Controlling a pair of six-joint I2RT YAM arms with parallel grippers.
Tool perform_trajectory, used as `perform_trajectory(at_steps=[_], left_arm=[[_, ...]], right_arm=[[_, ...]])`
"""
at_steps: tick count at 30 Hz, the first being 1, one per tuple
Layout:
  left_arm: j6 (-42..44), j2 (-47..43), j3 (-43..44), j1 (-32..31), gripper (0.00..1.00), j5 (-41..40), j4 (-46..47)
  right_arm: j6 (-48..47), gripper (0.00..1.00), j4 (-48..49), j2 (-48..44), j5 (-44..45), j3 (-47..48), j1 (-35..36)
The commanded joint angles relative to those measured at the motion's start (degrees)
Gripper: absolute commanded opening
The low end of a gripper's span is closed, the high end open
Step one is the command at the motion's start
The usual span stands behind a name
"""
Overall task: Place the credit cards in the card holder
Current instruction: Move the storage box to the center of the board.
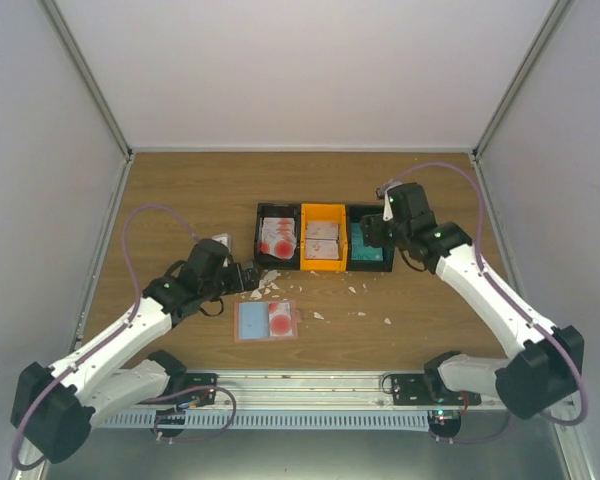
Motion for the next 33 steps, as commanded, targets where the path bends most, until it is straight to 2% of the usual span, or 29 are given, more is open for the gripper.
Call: perform_trajectory(at_steps=[1, 5, 9, 12, 15, 20, 23, 33], left_arm=[[4.37, 0.99, -0.90, 6.02, 0.99, 8.80, 3.99], [6.16, 1.31, -2.66, 9.06, 0.99, 13.31, 7.26], [6.21, 3.70, -2.83, 11.64, 0.98, 14.35, 8.91], [5.45, 6.30, -3.15, 12.92, 0.87, 15.15, 10.45], [5.15, 9.28, -3.34, 13.97, 0.78, 17.12, 12.40], [5.12, 13.51, -2.88, 14.72, 0.69, 20.07, 15.31], [4.94, 15.70, -2.81, 14.90, 0.67, 21.45, 16.93], [3.75, 22.93, -1.00, 14.88, 0.63, 20.81, 21.49]], right_arm=[[-4.60, 0.73, 0.24, 3.01, -10.50, 1.12, -5.60], [-3.72, 0.63, 3.67, 7.13, -17.63, 0.21, -6.86], [-3.10, 0.54, 4.44, 11.25, -17.13, 0.93, -6.84], [-3.34, 0.41, 4.07, 14.06, -18.11, 1.98, -6.85], [-3.02, 0.37, 3.56, 16.21, -16.22, 2.16, -6.87], [-3.47, 0.36, 3.05, 18.28, -13.19, 2.83, -6.85], [-4.30, 0.40, 2.04, 20.15, -12.19, 3.48, -6.79], [-5.95, 0.42, 1.49, 24.27, -13.03, 4.84, -3.80]])
